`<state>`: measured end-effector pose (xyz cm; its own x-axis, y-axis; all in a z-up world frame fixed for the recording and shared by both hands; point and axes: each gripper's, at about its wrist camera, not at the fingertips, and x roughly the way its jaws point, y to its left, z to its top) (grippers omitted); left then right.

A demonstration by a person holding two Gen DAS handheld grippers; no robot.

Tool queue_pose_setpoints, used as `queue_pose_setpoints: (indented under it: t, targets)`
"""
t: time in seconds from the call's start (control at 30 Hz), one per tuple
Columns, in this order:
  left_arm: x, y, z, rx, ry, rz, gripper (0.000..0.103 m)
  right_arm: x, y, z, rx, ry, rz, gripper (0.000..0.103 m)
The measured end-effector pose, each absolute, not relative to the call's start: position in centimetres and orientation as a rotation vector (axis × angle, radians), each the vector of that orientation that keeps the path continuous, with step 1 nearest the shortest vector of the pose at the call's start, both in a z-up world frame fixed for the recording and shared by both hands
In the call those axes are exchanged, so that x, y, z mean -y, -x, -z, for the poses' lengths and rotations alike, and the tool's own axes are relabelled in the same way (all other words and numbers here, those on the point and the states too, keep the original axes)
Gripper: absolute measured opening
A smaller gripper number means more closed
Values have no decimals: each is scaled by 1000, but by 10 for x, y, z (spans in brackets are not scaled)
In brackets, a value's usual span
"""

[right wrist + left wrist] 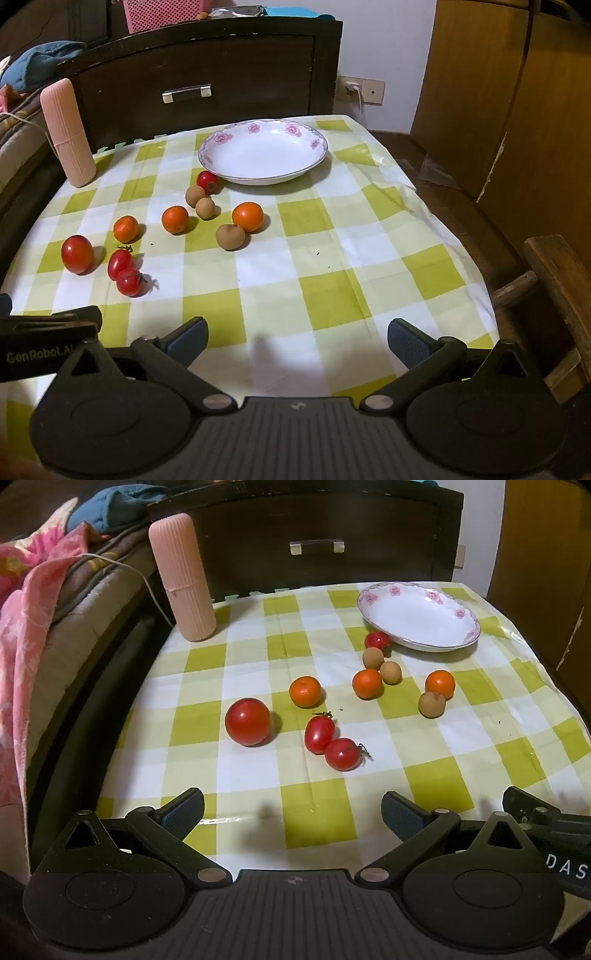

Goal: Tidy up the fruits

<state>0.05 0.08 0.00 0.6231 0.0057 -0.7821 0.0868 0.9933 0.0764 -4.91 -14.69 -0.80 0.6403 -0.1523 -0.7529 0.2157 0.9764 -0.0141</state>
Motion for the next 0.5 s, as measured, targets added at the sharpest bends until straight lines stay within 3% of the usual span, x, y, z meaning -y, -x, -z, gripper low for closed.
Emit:
queue_pose_setpoints:
  t: [0.5]
  targets:
    - [0,0,1,-906,-115,47,103,146,48,9,-855,-80,204,102]
